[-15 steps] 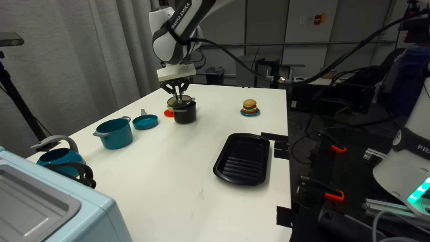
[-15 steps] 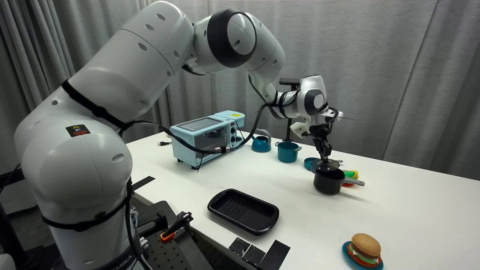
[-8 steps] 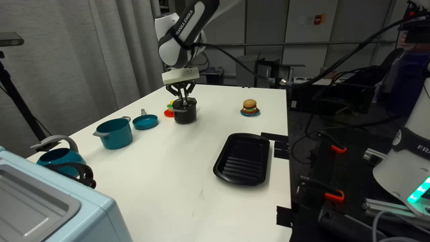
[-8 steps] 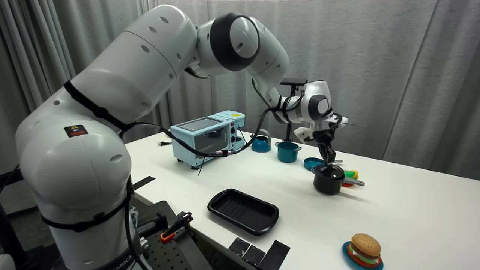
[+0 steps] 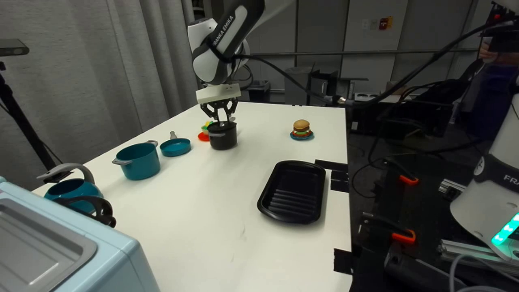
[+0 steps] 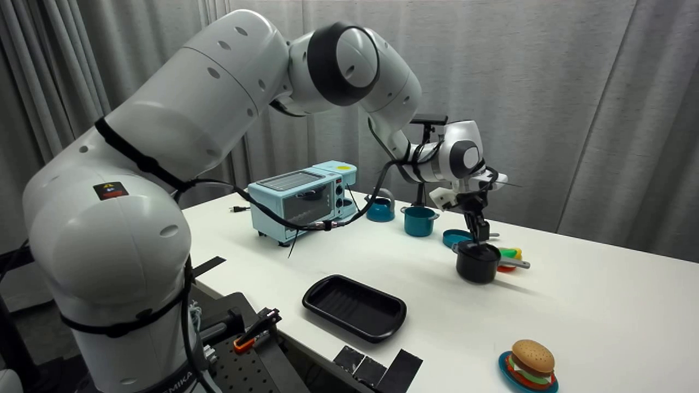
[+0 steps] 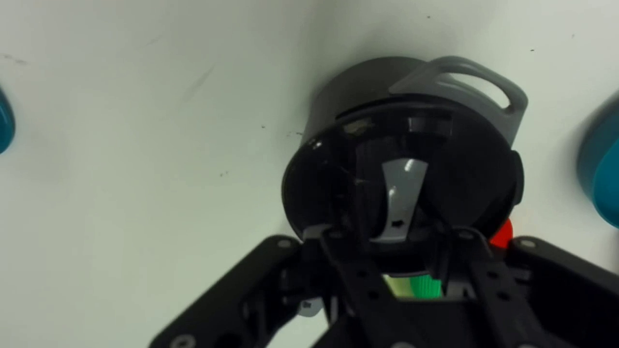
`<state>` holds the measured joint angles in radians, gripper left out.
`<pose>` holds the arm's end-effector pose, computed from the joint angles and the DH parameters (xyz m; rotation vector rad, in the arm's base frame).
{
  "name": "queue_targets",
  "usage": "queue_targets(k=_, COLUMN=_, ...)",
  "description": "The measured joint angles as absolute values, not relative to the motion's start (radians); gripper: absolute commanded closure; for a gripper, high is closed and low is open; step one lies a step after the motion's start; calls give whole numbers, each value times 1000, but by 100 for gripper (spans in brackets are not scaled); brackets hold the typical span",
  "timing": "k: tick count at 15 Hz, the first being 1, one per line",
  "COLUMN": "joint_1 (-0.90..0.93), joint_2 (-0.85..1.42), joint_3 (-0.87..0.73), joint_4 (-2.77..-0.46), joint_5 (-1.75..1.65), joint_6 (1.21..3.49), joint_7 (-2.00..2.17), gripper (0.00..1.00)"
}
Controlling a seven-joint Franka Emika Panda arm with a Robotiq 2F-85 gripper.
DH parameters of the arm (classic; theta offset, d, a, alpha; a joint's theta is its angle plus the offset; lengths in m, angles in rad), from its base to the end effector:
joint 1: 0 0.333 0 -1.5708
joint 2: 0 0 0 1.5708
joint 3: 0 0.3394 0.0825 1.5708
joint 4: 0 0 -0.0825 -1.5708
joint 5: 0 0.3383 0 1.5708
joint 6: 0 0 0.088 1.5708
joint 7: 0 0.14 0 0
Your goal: Pick the lid and put it on the black pot
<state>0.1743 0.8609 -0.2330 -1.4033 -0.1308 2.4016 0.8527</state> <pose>0.7325 -0.0079 0.2247 2.7426 -1.0450 0.3605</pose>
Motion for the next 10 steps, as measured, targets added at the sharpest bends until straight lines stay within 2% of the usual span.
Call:
queue_targets(k=4, joint_1=174, joint_2=871, joint_3=-240, joint_4=-1401, joint_5=-134, joint_6=2407, joint_7=853, gripper=1)
queue_targets(k=10, joint_1=174, joint_2=879, joint_3=-244, joint_4=-1396, joint_5=-134, joint_6=2408, joint_7=853, gripper=0)
